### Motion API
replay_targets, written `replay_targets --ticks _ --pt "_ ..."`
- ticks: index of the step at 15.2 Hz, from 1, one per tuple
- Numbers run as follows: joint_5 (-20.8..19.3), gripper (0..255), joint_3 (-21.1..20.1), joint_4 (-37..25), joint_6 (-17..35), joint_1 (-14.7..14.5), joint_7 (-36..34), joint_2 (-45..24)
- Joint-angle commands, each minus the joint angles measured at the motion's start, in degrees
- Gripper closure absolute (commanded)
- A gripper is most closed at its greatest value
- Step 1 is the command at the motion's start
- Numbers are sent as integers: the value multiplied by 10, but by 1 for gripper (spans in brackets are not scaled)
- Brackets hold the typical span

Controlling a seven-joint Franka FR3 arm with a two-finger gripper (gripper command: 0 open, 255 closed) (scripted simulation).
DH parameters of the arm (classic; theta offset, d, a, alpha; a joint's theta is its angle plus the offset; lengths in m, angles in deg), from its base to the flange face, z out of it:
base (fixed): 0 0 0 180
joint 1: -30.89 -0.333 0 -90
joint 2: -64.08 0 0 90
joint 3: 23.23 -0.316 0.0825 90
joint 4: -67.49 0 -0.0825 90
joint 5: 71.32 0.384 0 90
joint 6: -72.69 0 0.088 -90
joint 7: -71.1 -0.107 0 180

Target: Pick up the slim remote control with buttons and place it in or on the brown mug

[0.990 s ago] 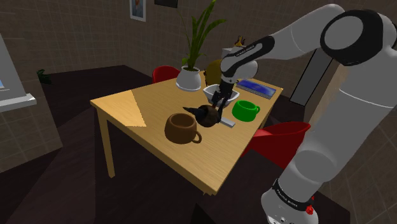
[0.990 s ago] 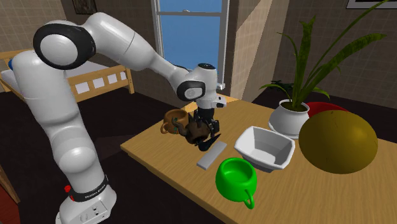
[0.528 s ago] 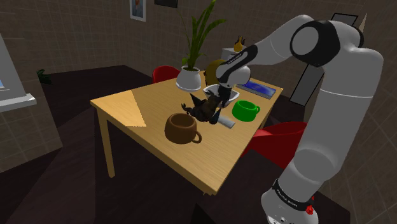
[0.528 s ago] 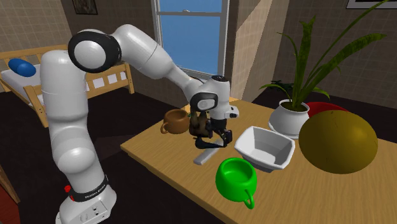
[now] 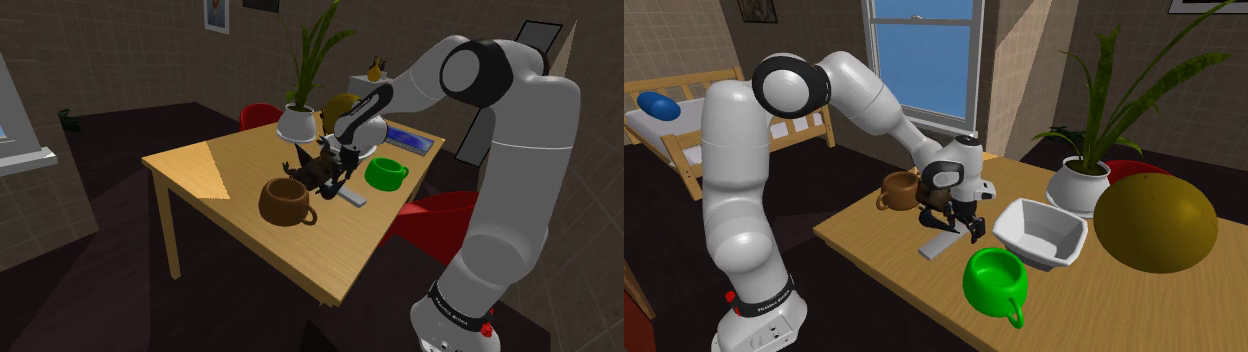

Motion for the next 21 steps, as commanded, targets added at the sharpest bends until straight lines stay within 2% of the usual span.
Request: replay_targets --ticks 1,5,6,15,21 --pt "0 0 0 3 2 0 0 -4" --pt "0 0 0 3 2 0 0 -4" --pt "0 255 0 2 1 1 1 -5" --pt "0 255 0 3 2 0 0 -4" --pt "-19 255 8 -3 -37 -5 -14 31"
